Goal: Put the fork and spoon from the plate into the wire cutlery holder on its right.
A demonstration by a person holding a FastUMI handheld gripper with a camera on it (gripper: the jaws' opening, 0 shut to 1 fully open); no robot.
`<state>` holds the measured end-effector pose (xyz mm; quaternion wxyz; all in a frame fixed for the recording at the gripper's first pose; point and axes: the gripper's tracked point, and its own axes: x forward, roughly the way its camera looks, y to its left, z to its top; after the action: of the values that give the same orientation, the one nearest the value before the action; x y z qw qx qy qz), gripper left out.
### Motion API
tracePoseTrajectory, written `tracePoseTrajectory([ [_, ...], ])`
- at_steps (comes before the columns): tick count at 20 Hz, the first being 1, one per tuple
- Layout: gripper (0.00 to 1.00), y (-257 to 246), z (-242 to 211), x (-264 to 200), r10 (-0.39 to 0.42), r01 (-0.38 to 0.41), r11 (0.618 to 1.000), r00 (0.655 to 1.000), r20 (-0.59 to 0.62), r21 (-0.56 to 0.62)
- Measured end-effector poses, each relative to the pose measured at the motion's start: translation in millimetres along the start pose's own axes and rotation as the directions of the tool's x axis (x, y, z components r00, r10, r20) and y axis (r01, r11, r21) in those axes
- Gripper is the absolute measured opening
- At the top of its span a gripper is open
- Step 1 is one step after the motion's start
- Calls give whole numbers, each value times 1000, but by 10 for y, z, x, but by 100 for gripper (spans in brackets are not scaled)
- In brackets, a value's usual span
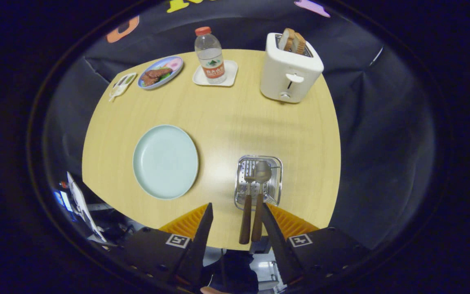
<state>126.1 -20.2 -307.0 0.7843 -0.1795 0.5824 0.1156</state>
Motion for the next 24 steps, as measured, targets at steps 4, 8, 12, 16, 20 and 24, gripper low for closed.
tracePoseTrajectory([
  [4, 90, 237, 25, -41, 0, 0, 1000, 996, 89, 4],
  [8, 99, 462, 39, -65, -27, 23, 999, 985, 172, 30],
  [12, 98, 677, 180, -253, -102, 84, 994, 935, 340, 67],
  [16, 97, 867, 338, -671, -162, 116, 986, 849, 502, 121],
  [20, 97, 1002, 581, -1163, -223, 134, 974, 688, 691, 181],
  [24, 96, 1279, 669, -1600, -195, 61, 979, 532, 824, 193],
])
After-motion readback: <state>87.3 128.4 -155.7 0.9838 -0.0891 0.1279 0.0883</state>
